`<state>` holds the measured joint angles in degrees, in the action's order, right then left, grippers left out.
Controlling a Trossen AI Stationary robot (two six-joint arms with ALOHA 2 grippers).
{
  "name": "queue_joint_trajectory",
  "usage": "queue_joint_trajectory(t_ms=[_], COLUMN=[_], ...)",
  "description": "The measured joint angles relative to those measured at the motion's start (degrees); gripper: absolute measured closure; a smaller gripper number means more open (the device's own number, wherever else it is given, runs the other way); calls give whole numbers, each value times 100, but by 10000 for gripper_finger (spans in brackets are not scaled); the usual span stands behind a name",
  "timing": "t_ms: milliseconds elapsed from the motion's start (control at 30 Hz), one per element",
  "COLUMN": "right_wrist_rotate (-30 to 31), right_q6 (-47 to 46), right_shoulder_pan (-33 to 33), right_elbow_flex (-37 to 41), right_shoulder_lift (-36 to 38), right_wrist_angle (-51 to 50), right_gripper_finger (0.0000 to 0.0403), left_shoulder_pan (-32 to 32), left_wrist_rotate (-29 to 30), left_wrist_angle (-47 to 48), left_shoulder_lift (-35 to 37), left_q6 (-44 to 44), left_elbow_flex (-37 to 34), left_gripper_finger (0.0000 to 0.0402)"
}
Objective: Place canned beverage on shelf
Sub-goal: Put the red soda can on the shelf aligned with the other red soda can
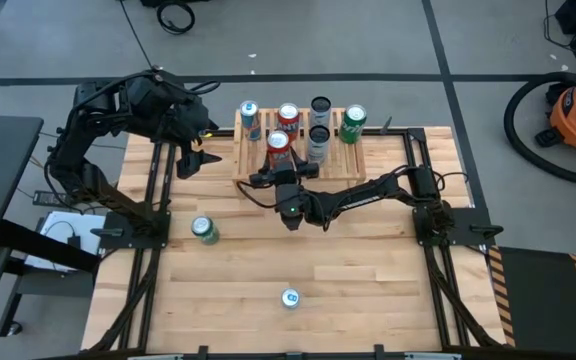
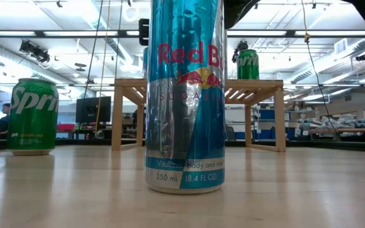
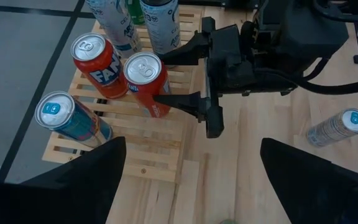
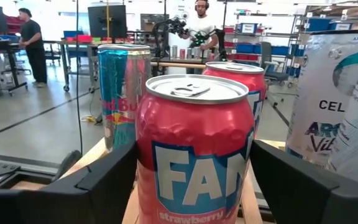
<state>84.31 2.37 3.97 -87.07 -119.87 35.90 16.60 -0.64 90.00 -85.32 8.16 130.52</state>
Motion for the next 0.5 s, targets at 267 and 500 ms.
queue_joint_trajectory(t_ms=[267,500], right_wrist_rotate=[299,474], right_q6=[24,81], right_shoulder_pan=[99,153], right_elbow_flex=[0,0], right_shoulder_lift=[0,-2], right_wrist_angle=[0,0], right_gripper_finger=[114,115], left_shoulder_pan=[0,-2], left_wrist_rotate=[0,0], left_wrist_angle=[2,2], left_shoulder_lift=[0,0], left_q6=[-2,-7], left_elbow_flex=[0,0], left_gripper_finger=[28,28])
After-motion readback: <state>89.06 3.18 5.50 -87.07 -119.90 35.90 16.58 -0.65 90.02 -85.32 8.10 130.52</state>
